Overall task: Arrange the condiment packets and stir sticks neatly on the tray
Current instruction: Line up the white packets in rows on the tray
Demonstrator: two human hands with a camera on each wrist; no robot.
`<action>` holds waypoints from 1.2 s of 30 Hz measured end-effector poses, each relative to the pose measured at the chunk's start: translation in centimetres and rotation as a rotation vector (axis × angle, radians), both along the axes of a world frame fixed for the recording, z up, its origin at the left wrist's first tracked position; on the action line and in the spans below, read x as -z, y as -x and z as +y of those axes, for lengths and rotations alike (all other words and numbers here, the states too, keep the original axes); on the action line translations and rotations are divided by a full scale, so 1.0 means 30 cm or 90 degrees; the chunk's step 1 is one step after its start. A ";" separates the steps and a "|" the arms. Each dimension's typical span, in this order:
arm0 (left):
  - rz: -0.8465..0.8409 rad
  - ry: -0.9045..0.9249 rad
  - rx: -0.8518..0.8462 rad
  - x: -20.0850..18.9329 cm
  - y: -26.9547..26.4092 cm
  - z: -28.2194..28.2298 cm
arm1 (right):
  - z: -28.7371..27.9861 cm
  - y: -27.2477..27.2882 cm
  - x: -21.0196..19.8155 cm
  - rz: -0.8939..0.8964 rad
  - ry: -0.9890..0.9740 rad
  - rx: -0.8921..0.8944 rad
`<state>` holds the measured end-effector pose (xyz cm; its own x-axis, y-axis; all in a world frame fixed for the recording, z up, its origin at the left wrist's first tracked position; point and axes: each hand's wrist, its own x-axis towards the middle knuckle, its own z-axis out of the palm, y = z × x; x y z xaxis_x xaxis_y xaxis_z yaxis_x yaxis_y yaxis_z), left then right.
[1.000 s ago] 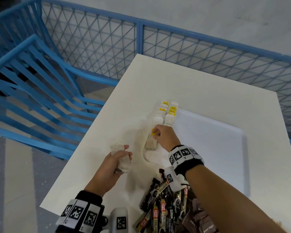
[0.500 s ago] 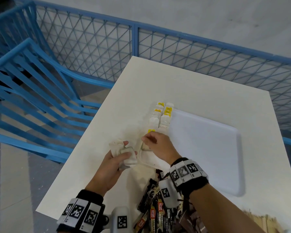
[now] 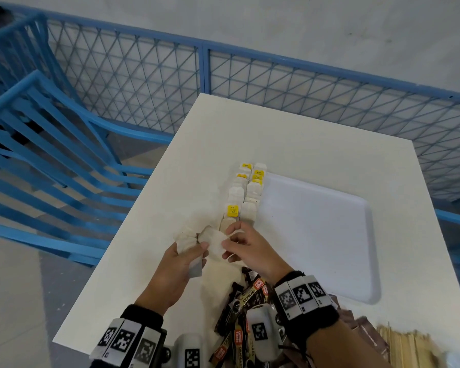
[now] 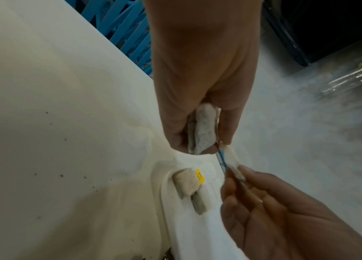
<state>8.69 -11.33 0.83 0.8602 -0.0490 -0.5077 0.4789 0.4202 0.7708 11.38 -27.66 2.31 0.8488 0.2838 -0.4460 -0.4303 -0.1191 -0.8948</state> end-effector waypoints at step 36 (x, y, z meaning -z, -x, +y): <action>0.121 0.049 0.026 -0.012 0.002 -0.005 | -0.123 -0.166 0.219 -0.113 0.290 0.204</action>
